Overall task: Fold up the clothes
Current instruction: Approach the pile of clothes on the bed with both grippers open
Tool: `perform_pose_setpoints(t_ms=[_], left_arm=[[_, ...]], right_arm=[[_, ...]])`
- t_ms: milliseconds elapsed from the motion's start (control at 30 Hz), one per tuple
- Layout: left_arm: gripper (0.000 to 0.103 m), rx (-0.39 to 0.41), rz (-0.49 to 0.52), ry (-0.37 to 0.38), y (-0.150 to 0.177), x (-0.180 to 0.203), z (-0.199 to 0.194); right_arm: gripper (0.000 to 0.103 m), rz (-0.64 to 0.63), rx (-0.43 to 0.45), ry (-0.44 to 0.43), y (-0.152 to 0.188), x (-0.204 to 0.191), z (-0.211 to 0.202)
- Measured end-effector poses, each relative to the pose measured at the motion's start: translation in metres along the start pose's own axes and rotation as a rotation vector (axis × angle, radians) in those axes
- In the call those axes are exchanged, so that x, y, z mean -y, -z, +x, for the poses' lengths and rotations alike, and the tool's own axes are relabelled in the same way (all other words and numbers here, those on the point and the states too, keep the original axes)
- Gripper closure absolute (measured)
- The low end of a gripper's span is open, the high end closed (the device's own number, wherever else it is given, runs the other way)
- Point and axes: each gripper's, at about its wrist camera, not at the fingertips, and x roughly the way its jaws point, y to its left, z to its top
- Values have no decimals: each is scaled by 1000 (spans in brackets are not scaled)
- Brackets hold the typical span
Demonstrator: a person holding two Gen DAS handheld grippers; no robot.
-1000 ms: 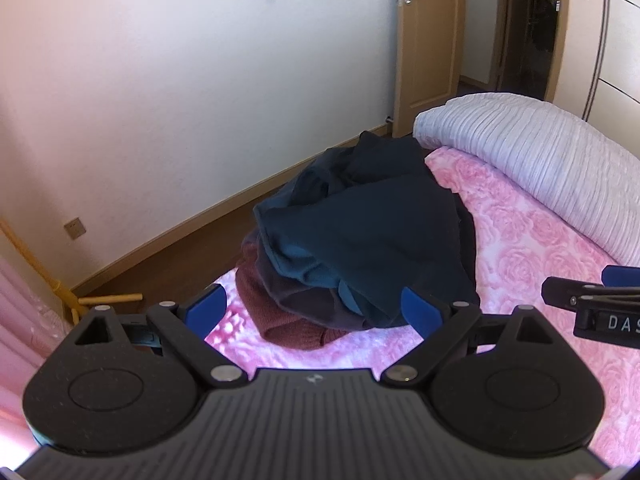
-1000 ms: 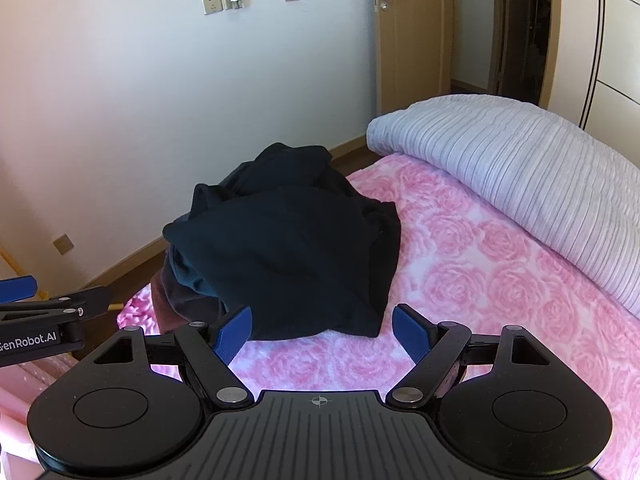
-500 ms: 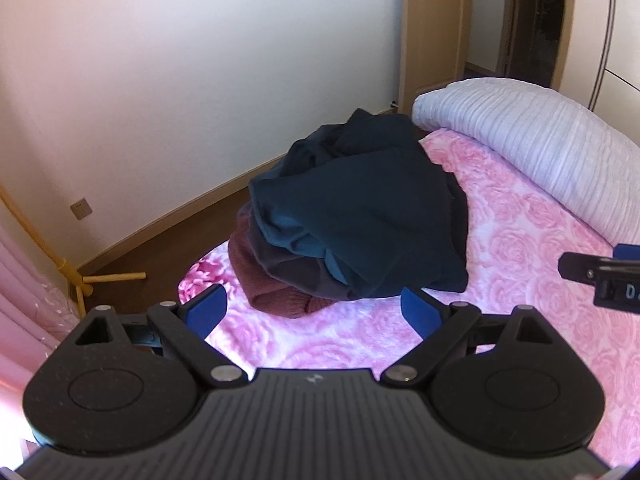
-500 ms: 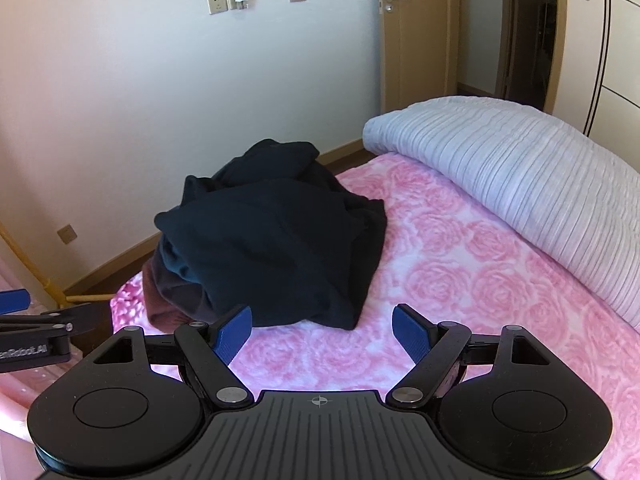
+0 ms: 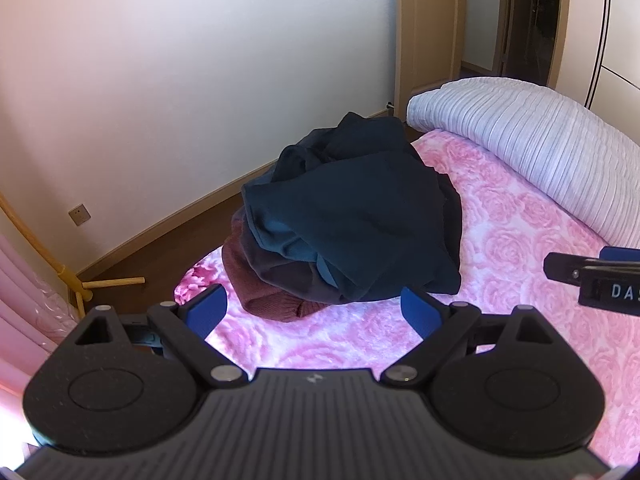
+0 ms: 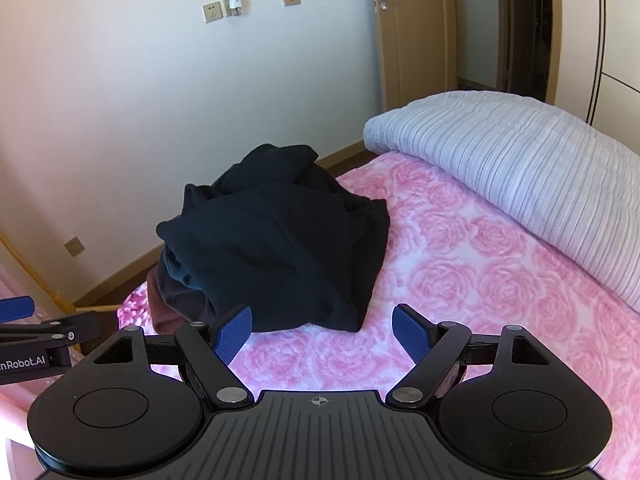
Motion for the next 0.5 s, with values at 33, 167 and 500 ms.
perform_pose_setpoints(t_ms=[33, 167, 500], left_arm=[[11, -1, -3, 0, -1, 0, 1], [11, -2, -15, -2, -4, 0, 5], [11, -9, -50, -23, -6, -15, 16]], right_arm=[[22, -3, -1, -2, 0, 0, 1], [22, -6, 4, -2, -3, 2, 3], [22, -25, -9, -25, -11, -4, 25]])
